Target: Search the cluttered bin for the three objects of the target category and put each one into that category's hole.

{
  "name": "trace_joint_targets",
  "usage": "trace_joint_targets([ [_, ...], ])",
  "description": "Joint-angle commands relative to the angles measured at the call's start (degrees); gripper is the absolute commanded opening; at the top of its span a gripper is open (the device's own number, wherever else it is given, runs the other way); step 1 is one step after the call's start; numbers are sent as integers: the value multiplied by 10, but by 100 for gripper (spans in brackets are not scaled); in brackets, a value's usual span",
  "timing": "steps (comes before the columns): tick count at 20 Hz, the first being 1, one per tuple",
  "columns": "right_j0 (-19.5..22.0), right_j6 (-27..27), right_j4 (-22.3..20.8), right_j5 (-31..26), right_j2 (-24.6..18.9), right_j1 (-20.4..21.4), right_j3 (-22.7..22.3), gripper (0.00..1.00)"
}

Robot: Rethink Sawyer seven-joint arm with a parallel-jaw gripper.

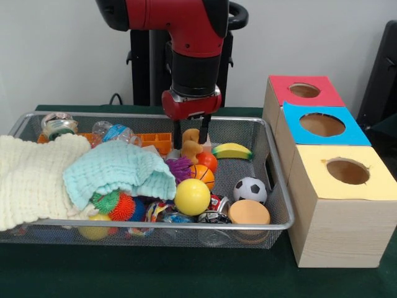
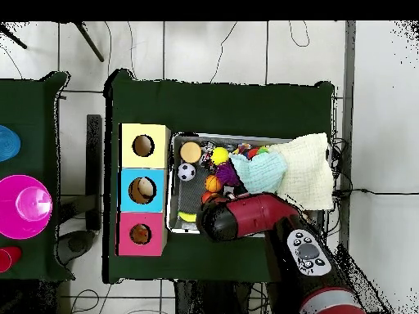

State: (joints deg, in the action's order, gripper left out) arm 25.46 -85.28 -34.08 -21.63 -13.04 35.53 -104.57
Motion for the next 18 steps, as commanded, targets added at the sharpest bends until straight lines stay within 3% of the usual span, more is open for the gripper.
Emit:
trace_joint_targets([
  [1, -3, -91, 8, 45, 4, -45, -9, 100],
  [16, -26, -93, 15, 51, 48, -57, -2, 100],
  [17, -28, -91, 15, 52, 50, -57, 0, 0],
  [18, -29, -91, 15, 52, 51, -57, 0, 0],
])
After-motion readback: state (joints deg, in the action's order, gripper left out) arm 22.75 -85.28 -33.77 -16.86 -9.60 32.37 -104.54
